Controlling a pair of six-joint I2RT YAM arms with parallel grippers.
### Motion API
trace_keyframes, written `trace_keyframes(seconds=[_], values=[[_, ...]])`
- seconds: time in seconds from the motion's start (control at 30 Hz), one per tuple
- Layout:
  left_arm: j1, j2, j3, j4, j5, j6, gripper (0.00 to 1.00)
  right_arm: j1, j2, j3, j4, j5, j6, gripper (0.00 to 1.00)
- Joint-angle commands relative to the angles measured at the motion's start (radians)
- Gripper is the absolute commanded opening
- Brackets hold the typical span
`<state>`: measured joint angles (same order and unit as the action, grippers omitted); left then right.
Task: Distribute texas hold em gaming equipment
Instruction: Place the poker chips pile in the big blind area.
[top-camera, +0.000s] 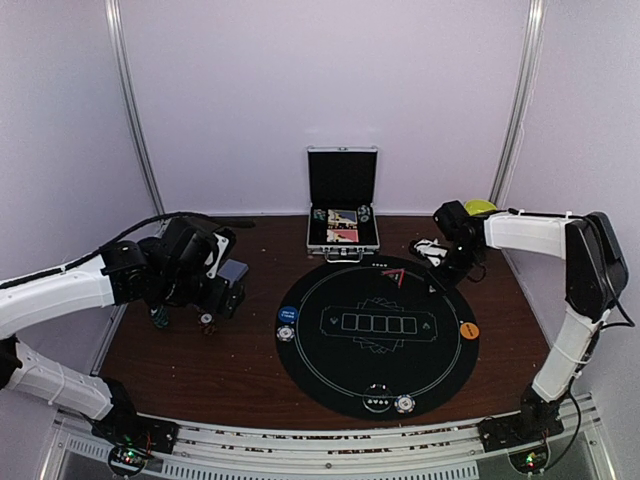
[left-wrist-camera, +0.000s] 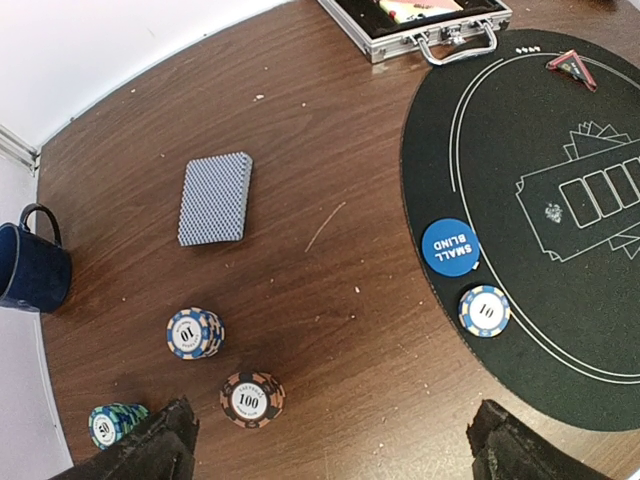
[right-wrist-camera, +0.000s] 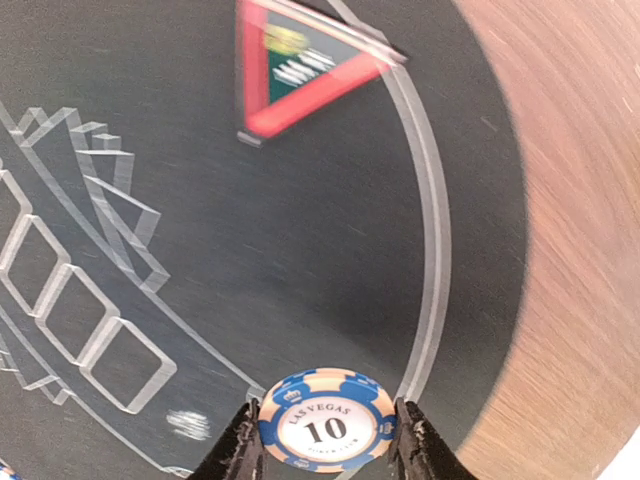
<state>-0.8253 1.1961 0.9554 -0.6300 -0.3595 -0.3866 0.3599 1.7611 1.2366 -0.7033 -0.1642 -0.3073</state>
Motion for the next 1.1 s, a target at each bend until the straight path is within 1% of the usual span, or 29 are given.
trace_keyframes(seconds=[0.0,0.2,0.73,1.07], values=[[0.006,-0.006,-0.025,-0.006,0.013,0.022,0.98,-0.068,-0.045,-0.053,0.013,0.033,0.013,0.16],[0.006,-0.032,-0.049,0.015,0.013,0.031,0.98,-0.117,-0.069,-0.108,0.029,0.049,0.006,0.17],[0.006,-0.058,-0.061,0.016,-0.010,0.023,0.98,-0.145,-0.167,-0.212,0.063,0.040,-0.030,0.17],[0.006,-0.076,-0.065,0.016,-0.017,0.018,0.98,-0.148,-0.103,-0.207,0.098,0.110,0.011,0.16]])
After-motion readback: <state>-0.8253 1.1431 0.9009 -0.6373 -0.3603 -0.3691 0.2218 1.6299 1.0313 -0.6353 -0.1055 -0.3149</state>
